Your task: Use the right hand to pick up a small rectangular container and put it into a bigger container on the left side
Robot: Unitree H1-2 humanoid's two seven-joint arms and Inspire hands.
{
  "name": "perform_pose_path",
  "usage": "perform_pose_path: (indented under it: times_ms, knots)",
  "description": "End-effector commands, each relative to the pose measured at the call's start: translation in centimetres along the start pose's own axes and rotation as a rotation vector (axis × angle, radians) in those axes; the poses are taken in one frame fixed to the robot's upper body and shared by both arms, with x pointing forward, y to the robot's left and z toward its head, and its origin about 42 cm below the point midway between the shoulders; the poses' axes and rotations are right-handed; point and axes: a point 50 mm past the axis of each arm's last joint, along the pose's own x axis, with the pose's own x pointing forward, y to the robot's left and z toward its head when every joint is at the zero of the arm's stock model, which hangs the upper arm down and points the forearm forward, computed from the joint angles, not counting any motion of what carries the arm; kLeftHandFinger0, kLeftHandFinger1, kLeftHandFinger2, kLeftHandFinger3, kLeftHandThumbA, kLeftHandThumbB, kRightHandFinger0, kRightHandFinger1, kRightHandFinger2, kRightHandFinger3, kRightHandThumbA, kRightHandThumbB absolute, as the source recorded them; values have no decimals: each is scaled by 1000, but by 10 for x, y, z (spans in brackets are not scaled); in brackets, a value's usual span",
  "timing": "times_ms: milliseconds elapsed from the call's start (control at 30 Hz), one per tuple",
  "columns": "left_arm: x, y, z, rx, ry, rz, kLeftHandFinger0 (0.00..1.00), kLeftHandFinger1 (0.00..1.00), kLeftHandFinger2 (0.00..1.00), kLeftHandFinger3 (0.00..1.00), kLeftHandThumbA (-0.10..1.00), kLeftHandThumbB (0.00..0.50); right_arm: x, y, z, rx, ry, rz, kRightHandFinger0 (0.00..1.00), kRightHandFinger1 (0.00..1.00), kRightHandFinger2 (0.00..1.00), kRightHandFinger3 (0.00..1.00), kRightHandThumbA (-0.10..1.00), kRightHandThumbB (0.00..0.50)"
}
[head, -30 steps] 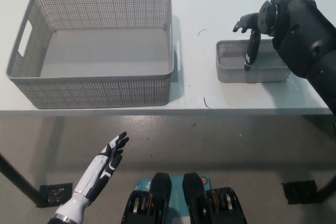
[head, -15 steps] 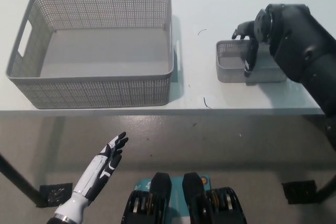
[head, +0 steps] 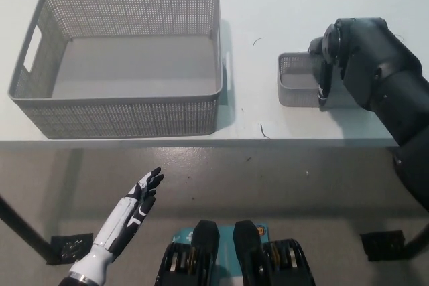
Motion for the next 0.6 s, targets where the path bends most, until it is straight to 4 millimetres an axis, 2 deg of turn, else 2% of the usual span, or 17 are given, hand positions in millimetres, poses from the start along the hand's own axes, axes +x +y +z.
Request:
perform_pose_path:
  times_ms: [0, 33, 67, 100, 133, 167, 200, 233, 267, 300, 333, 367, 400, 433, 467, 533, 567]
  knots:
    - [6, 8, 10, 15, -46, -9, 1000, 1000, 1000, 1000, 1000, 337, -12, -26, 6, -2, -49, -76, 1000, 1000, 1000, 1000, 1000, 488]
    - [9, 9, 10, 19, -50, -8, 1000, 1000, 1000, 1000, 1000, 337, -12, -28, 5, -8, -59, -103, 1000, 1000, 1000, 1000, 1000, 455]
    - [9, 9, 11, 17, -46, -8, 1000, 1000, 1000, 1000, 1000, 346, -11, -29, 5, 13, -81, -200, 1000, 1000, 1000, 1000, 976, 381]
    - [9, 9, 11, 20, -48, -7, 1000, 1000, 1000, 1000, 1000, 345, -10, -29, 4, 26, -103, -266, 1000, 1000, 1000, 1000, 800, 344]
    - [9, 9, 11, 20, -50, -7, 1000, 1000, 1000, 1000, 1000, 335, -9, -30, 3, 15, -119, -343, 1000, 1000, 1000, 1000, 533, 267]
    - [9, 9, 11, 19, -51, -7, 1000, 1000, 1000, 1000, 1000, 333, -9, -30, 2, -10, -133, -423, 1000, 1000, 1000, 1000, 410, 284]
    - [9, 9, 11, 20, -50, -7, 1000, 1000, 1000, 1000, 1000, 333, -9, -31, 1, 17, -165, -495, 778, 806, 799, 1000, 88, 167]
    - [9, 9, 11, 19, -51, -8, 1000, 1000, 1000, 1000, 1000, 333, -10, -32, -1, 44, -184, -537, 300, 374, 489, 675, -62, 194]
    - [9, 9, 11, 22, -48, -9, 1000, 1000, 1000, 1000, 1000, 336, -11, -34, -2, 72, -205, -575, 19, 141, 323, 350, -98, 203]
    - [10, 9, 11, 27, -47, -9, 1000, 1000, 1000, 1000, 1000, 337, -12, -35, -2, 84, -219, -595, 4, 73, 290, 330, -100, 201]
    - [10, 9, 10, 28, -49, -9, 1000, 1000, 1000, 1000, 1000, 336, -12, -35, -3, 115, -242, -612, 1, 107, 362, 313, -100, 202]
    - [10, 9, 11, 28, -50, -9, 1000, 1000, 1000, 1000, 1000, 333, -13, -36, -4, 141, -266, -628, 5, 199, 513, 391, -100, 202]
    - [10, 9, 11, 28, -50, -9, 1000, 1000, 1000, 1000, 1000, 332, -13, -36, -5, 147, -272, -633, 2, 242, 573, 442, -100, 203]
    - [10, 8, 11, 25, -52, -8, 1000, 1000, 1000, 1000, 1000, 330, -13, -36, -6, 154, -291, -655, 0, 278, 686, 577, -100, 213]
    - [10, 8, 11, 23, -51, -6, 1000, 1000, 1000, 1000, 1000, 329, -14, -36, -7, 158, -299, -670, 27, 411, 824, 737, -100, 197]
    - [10, 8, 10, 31, -52, -6, 1000, 1000, 1000, 1000, 1000, 321, -14, -37, -8, 162, -313, -686, 37, 488, 886, 828, -100, 188]
    - [10, 8, 10, 33, -52, -6, 1000, 1000, 1000, 1000, 1000, 320, -15, -38, -8, 164, -317, -691, 32, 490, 882, 824, -100, 186]
